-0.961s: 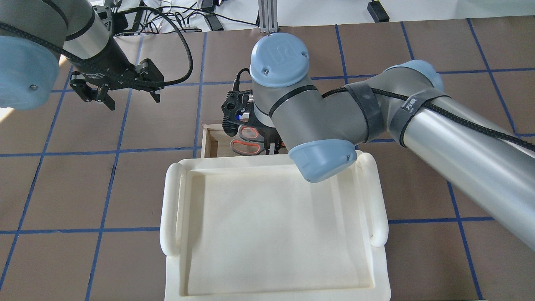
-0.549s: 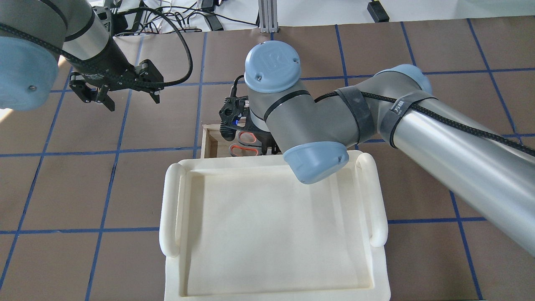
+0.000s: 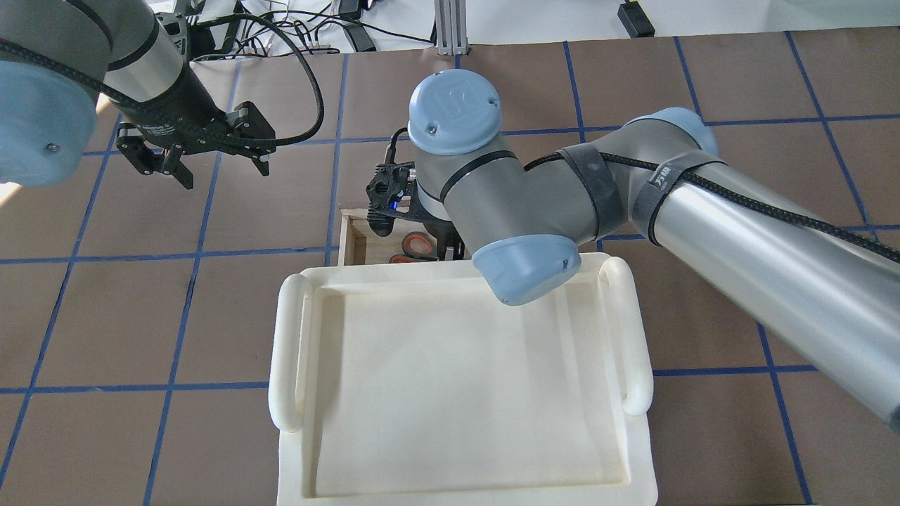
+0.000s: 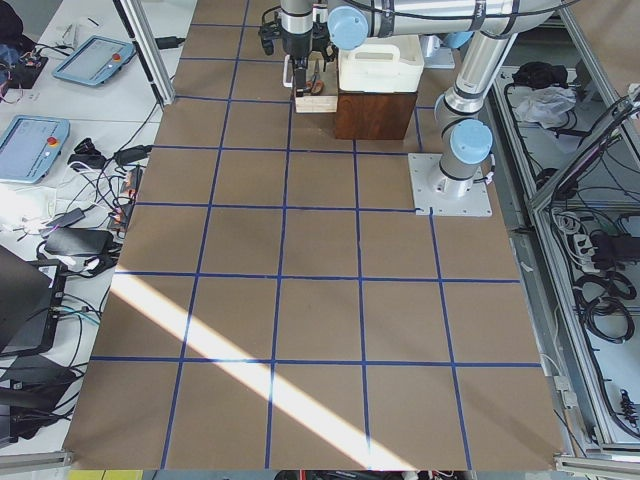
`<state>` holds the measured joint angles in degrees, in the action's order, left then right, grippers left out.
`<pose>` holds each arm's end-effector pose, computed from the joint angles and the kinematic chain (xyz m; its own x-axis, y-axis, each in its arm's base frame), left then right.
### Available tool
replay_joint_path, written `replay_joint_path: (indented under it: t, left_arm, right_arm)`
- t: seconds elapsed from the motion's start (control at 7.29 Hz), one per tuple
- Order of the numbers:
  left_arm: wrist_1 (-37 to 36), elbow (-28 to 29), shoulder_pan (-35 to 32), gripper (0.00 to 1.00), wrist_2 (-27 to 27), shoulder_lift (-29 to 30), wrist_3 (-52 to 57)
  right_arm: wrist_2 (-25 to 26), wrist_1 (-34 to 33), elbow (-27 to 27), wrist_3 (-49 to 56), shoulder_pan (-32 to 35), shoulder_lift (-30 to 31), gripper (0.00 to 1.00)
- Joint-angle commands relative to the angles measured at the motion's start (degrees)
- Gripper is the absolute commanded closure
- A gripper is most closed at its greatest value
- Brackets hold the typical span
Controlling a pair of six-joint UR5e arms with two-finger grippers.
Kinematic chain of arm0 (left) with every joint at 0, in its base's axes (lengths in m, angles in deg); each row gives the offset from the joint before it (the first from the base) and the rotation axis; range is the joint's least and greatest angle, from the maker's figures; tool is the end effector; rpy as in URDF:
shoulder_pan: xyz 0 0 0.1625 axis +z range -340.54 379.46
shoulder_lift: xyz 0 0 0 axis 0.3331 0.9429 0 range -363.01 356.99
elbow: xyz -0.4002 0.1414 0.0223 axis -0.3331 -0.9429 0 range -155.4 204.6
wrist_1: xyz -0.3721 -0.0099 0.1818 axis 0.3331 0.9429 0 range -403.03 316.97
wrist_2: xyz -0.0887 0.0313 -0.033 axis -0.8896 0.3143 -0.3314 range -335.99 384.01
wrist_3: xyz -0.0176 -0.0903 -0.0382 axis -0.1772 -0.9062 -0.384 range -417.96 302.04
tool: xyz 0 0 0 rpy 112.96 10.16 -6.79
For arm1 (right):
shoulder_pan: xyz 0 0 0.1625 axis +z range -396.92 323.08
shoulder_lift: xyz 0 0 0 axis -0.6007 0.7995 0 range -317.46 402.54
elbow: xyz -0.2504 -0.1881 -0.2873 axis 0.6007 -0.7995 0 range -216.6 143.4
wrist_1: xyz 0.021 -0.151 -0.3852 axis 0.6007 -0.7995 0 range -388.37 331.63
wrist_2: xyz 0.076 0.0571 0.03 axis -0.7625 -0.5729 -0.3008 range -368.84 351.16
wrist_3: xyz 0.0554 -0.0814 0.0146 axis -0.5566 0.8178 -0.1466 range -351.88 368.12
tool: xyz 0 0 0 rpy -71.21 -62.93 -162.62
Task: Put scissors in drawer and close it
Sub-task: 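Lower the scissors into the open drawer and open the right gripper, then raise the right gripper out of the drawer and withdraw it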
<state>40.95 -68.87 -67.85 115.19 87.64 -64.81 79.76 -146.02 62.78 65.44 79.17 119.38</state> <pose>-0.1076 -0.5045 0.4630 -0.9859 -0.1665 -0.0164 -0.1659 0.9855 -0.0353 0.3713 -0.4497 0.3358 -0.1155 -0.9914 0.0619 -0.9914 0.1112 -0.0685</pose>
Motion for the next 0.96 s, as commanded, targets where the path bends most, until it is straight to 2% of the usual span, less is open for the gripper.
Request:
replay_joint_path:
  t: [0.0,0.27,0.41,0.69,0.82]
  left_arm:
    - [0.1,0.0,0.0,0.0,0.2,0.0,0.0]
    - [-0.1,0.0,0.0,0.0,-0.1,-0.1,0.0]
    - [0.0,0.0,0.0,0.0,-0.1,0.0,0.0]
    - [1.0,0.4,0.3,0.0,0.2,0.3,0.0]
    - [1.4,0.7,0.7,0.0,0.7,0.0,0.1]
  right_arm:
    - [-0.2,2.7,-5.1,0.7,-0.9,0.5,0.0]
    - [-0.3,14.2,-13.5,2.6,-6.6,0.9,0.0]
    - [-0.4,15.5,-14.0,3.8,-11.0,2.9,0.0]
    - [-0.6,23.3,-13.9,-0.4,-23.0,6.8,0.0]
    - [-0.6,23.4,-13.1,-10.5,-26.1,8.4,0.0]
